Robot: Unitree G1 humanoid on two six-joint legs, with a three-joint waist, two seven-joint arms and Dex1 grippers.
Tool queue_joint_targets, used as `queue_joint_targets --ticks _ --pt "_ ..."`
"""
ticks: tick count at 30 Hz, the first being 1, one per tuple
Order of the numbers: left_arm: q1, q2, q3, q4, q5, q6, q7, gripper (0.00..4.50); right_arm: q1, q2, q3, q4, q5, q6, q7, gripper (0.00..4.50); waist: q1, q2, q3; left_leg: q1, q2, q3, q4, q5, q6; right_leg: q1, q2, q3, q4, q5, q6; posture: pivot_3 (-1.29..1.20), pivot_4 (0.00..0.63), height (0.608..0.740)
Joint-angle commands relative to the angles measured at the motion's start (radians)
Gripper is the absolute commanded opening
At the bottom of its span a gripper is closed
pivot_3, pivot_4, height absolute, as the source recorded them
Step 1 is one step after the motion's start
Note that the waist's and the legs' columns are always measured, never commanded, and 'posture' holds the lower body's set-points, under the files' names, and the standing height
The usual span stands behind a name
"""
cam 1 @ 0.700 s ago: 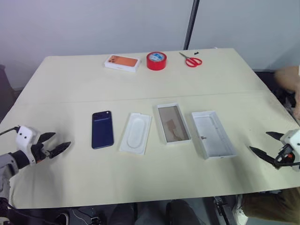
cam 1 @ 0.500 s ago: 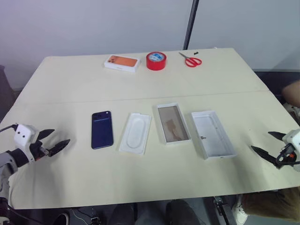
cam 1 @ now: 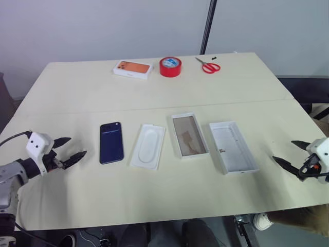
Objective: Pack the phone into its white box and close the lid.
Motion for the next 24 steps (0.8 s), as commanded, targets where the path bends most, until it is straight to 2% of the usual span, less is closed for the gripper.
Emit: queue_joint_targets --ticks 1,7,10,13,17,20,24 --pt "-0.016 0.001 0.035 -0.004 -0.044 -0.004 -0.025 4.50 -0.013 0.005 -0.009 -0.011 0.007 -0.005 -0.011 4.43 0.000 0.000 0.000 0.000 0.000 0.000 0.000 0.000 0.000 0.000 0.000 0.000 0.000 0.000 0.000 0.00 0.150 0.740" --pt "-0.036 -0.013 0.011 -0.011 -0.037 -0.012 -0.017 4.50 -0.041 -0.002 0.007 -0.020 0.009 0.001 -0.015 4.43 0.000 0.000 0.000 0.000 0.000 0.000 0.000 0.000 0.000 0.000 0.000 0.000 0.000 0.000 0.000 0.00 0.150 0.740" --pt "-0.054 -0.023 -0.009 -0.075 -0.080 0.112 -0.011 4.50 -0.072 -0.004 0.024 -0.056 0.015 0.013 -0.013 4.43 0.001 0.000 0.000 0.000 0.000 0.000 0.000 0.000 0.000 0.000 0.000 0.000 0.000 0.000 0.000 0.00 0.150 0.740" --pt "-0.033 -0.029 -0.051 -0.224 -0.160 0.341 0.001 4.50 -0.099 0.005 0.064 -0.158 0.035 0.058 -0.007 4.43 -0.001 0.000 0.000 0.000 0.000 0.000 0.000 0.000 0.000 0.000 0.000 0.000 0.000 0.000 0.000 0.00 0.150 0.740" --pt "-0.021 -0.039 -0.158 -0.390 -0.063 0.447 0.139 4.50 -0.157 0.028 0.139 -0.297 0.065 0.127 -0.014 4.43 -0.001 0.000 0.000 0.000 0.001 0.000 0.000 0.000 0.000 0.000 0.000 0.001 0.000 0.000 0.000 0.00 0.150 0.740" --pt "-0.144 -0.085 -0.182 -0.386 -0.143 0.575 0.163 4.50 -0.217 0.054 0.217 -0.393 0.118 0.222 0.003 4.43 0.003 0.000 0.000 0.000 0.001 -0.001 0.001 0.000 0.000 0.000 0.001 0.000 0.001 0.000 0.000 0.00 0.150 0.740" --pt "-0.263 -0.107 -0.209 -0.374 -0.213 0.792 0.192 4.50 -0.251 0.075 0.264 -0.397 0.101 0.230 0.007 4.43 0.007 0.000 0.000 -0.004 -0.001 -0.004 0.003 0.000 0.000 0.000 0.000 -0.002 0.000 0.000 0.000 0.00 0.150 0.740"
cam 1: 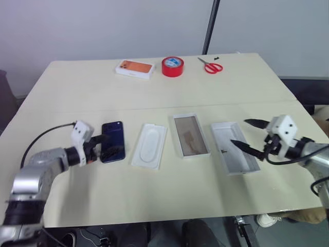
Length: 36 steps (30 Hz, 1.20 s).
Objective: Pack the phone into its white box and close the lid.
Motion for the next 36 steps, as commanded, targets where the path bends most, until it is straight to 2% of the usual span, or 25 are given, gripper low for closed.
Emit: queue_joint_targets --ticks 1,4,6,12,21,24,27,28,31,36 --pt "-0.068 -0.005 -0.023 -0.032 -0.062 0.185 0.044 4.50 -0.019 0.008 0.007 0.008 -0.007 -0.007 -0.001 4.43 -0.002 0.000 0.000 0.000 -0.001 0.000 0.000 0.002 -0.003 0.000 0.000 0.000 0.000 0.000 0.000 0.00 0.150 0.740" --pt "-0.125 -0.049 -0.001 -0.059 -0.177 0.384 0.085 4.50 -0.029 0.015 0.015 0.024 -0.021 -0.025 -0.003 4.43 -0.007 0.000 0.000 0.000 -0.002 0.001 0.000 0.002 -0.004 0.000 -0.001 0.001 -0.001 0.000 0.000 0.00 0.150 0.740" --pt "-0.128 -0.058 -0.027 -0.074 -0.168 0.427 0.112 4.50 -0.031 0.019 0.017 0.031 -0.031 -0.040 -0.005 4.43 -0.009 0.000 0.000 0.000 -0.001 0.001 0.000 0.002 -0.004 -0.001 -0.001 0.001 0.000 0.000 0.000 0.00 0.150 0.740" --pt "-0.108 -0.076 -0.068 -0.056 -0.158 0.499 0.150 4.50 -0.018 0.028 0.000 0.061 -0.044 -0.074 -0.019 4.43 -0.009 0.000 0.000 0.000 -0.001 0.001 -0.001 0.003 -0.005 -0.001 0.001 0.001 0.000 0.000 0.000 0.00 0.150 0.740" --pt "-0.157 -0.170 -0.084 0.040 -0.167 0.530 0.175 4.50 -0.044 0.051 0.034 0.060 -0.072 -0.077 -0.047 4.43 -0.005 0.001 0.000 0.001 -0.001 0.001 0.000 0.003 -0.006 0.000 0.000 0.001 0.000 0.000 0.000 0.00 0.150 0.740" --pt "-0.174 -0.182 -0.081 0.076 -0.150 0.514 0.182 3.66 -0.046 0.050 0.038 0.056 -0.081 -0.081 -0.049 4.50 -0.002 0.001 -0.001 0.001 -0.002 0.001 0.000 0.003 -0.006 0.000 0.000 0.001 0.000 0.000 0.000 0.00 0.150 0.740" --pt "-0.177 -0.183 -0.089 0.087 -0.142 0.514 0.185 2.14 -0.045 0.047 0.035 0.045 -0.077 -0.076 -0.052 4.50 -0.003 0.001 0.000 0.001 -0.002 0.001 0.000 0.003 -0.006 0.000 -0.001 0.001 0.000 0.000 0.000 0.00 0.150 0.740" --pt "-0.177 -0.187 -0.084 0.091 -0.144 0.520 0.189 1.50 -0.043 0.046 0.035 0.042 -0.077 -0.075 -0.052 4.50 -0.004 0.001 0.000 0.001 -0.002 0.001 0.000 0.003 -0.006 0.000 -0.001 0.001 0.000 0.000 0.000 0.00 0.150 0.740" --pt "-0.179 -0.191 -0.064 0.116 -0.143 0.524 0.203 0.09 -0.034 0.042 0.040 0.026 -0.082 -0.072 -0.053 4.50 -0.004 0.001 0.000 0.001 -0.002 0.001 0.000 0.003 -0.006 0.000 0.000 0.001 0.000 0.000 0.000 0.00 0.150 0.740" --pt "-0.218 -0.197 0.011 0.224 -0.130 0.496 0.248 0.03 -0.025 0.059 0.067 -0.014 -0.067 -0.043 -0.046 4.50 -0.006 0.001 -0.001 0.002 -0.002 0.001 -0.001 0.004 -0.006 0.000 0.000 0.001 0.000 0.000 0.000 0.00 0.150 0.740"
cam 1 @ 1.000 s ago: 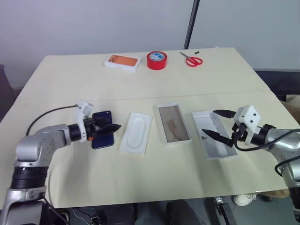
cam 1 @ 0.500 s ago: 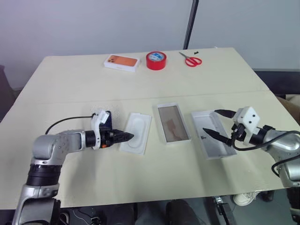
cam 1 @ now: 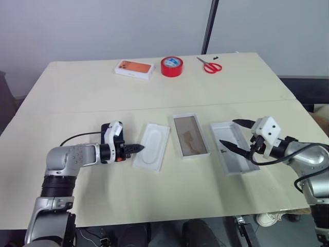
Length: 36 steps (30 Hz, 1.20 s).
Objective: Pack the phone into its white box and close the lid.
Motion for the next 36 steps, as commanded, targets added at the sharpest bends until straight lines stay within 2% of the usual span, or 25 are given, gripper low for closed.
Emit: queue_joint_targets --ticks 1,7,11,15,18,20,21,25,36 --pt "-0.020 0.006 0.062 0.066 0.015 -0.018 0.037 0.03 0.005 0.018 0.019 -0.077 0.026 0.020 0.008 4.50 -0.002 0.000 0.000 0.000 0.000 0.000 0.000 0.000 0.000 0.000 0.001 0.000 0.000 0.000 0.000 0.00 0.150 0.740" --pt "-0.057 -0.028 0.142 0.083 -0.028 0.009 0.073 0.03 0.028 0.076 0.174 -0.211 0.041 0.076 0.057 4.50 -0.003 0.000 0.000 0.000 0.001 0.000 -0.001 0.000 0.000 -0.001 0.001 0.000 0.000 0.000 0.000 0.00 0.150 0.740" --pt "-0.070 -0.051 0.121 0.028 -0.025 0.019 0.100 0.03 -0.038 0.046 0.327 -0.098 -0.144 -0.020 0.099 4.50 -0.001 -0.001 0.000 -0.001 0.000 -0.001 0.000 0.000 0.000 -0.001 0.000 0.000 0.000 0.000 0.000 0.00 0.150 0.740" --pt "-0.069 -0.061 0.110 -0.021 -0.025 0.020 0.113 0.03 -0.138 0.073 0.357 -0.003 -0.149 -0.006 0.126 4.50 -0.001 -0.001 0.001 -0.002 -0.001 -0.001 0.000 0.001 -0.001 -0.002 0.000 0.000 0.000 0.000 0.000 0.00 0.150 0.740" --pt "-0.074 -0.067 0.130 -0.039 -0.029 0.003 0.126 0.00 -0.170 0.068 0.391 0.049 -0.171 -0.019 0.169 3.55 -0.002 -0.001 0.001 -0.002 0.000 -0.001 0.000 0.001 -0.002 -0.002 0.000 -0.001 0.000 0.000 0.000 0.00 0.150 0.740" --pt "-0.083 -0.072 0.149 -0.043 -0.024 -0.018 0.146 0.00 -0.175 0.061 0.411 0.076 -0.193 -0.041 0.193 2.65 -0.002 -0.001 0.001 -0.002 0.000 -0.001 0.000 0.001 -0.002 -0.002 0.000 -0.001 0.000 0.000 0.000 0.00 0.150 0.740" --pt "-0.090 -0.077 0.162 -0.043 -0.025 -0.027 0.160 0.00 -0.176 0.061 0.415 0.084 -0.195 -0.048 0.205 2.04 -0.002 -0.001 0.001 -0.002 0.000 -0.001 0.000 0.001 -0.002 -0.002 0.000 -0.001 0.000 0.000 0.000 0.00 0.150 0.740" --pt "-0.126 -0.105 0.233 -0.044 -0.051 -0.028 0.228 0.00 -0.201 0.109 0.384 0.077 -0.131 -0.007 0.208 0.03 -0.001 -0.001 0.001 -0.002 0.000 -0.002 0.000 0.001 -0.002 -0.001 0.000 -0.001 0.000 0.000 0.000 0.00 0.150 0.740" --pt "-0.236 -0.216 0.360 -0.048 -0.169 0.101 0.408 0.00 -0.332 0.347 0.501 0.120 -0.231 -0.036 0.101 0.03 -0.005 -0.001 0.001 -0.002 0.000 -0.002 0.000 0.002 -0.003 -0.002 0.000 -0.002 0.000 0.000 0.000 0.00 0.150 0.740"
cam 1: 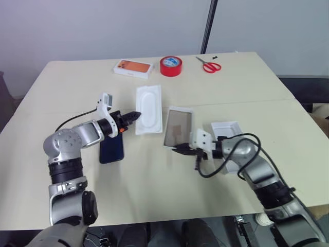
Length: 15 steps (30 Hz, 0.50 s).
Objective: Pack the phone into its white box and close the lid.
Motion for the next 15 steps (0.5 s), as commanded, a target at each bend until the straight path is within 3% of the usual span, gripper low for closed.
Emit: queue_joint_targets --ticks 1,3,8,15 --pt "-0.033 -0.015 0.054 -0.008 -0.050 0.038 0.052 0.00 -0.023 0.045 0.030 0.016 -0.015 -0.026 -0.012 0.03 0.001 0.000 0.000 0.000 0.000 0.000 0.000 0.000 0.000 0.000 0.000 0.000 0.000 0.000 0.000 0.00 0.150 0.740" --pt "-0.031 -0.019 0.045 -0.021 -0.051 0.046 0.067 0.00 -0.025 0.063 0.031 0.027 -0.004 -0.023 -0.005 0.03 0.001 0.000 0.000 0.000 0.000 0.000 0.000 0.000 0.000 0.000 0.000 0.000 0.000 0.000 0.000 0.00 0.150 0.740" --pt "0.015 -0.045 0.027 -0.086 -0.055 0.051 0.087 0.00 0.006 0.013 -0.029 0.000 -0.016 -0.071 -0.030 2.38 0.001 0.000 0.000 0.000 0.000 0.000 0.000 0.000 0.000 0.000 0.000 0.000 0.000 0.000 0.000 0.00 0.150 0.740" --pt "0.088 -0.094 0.055 -0.197 -0.083 0.137 0.180 0.00 0.177 -0.179 -0.214 -0.115 0.082 -0.030 0.016 2.38 0.007 0.000 0.000 -0.001 0.000 -0.001 0.000 0.000 0.000 0.000 -0.001 0.000 -0.001 0.000 0.000 0.00 0.150 0.740"
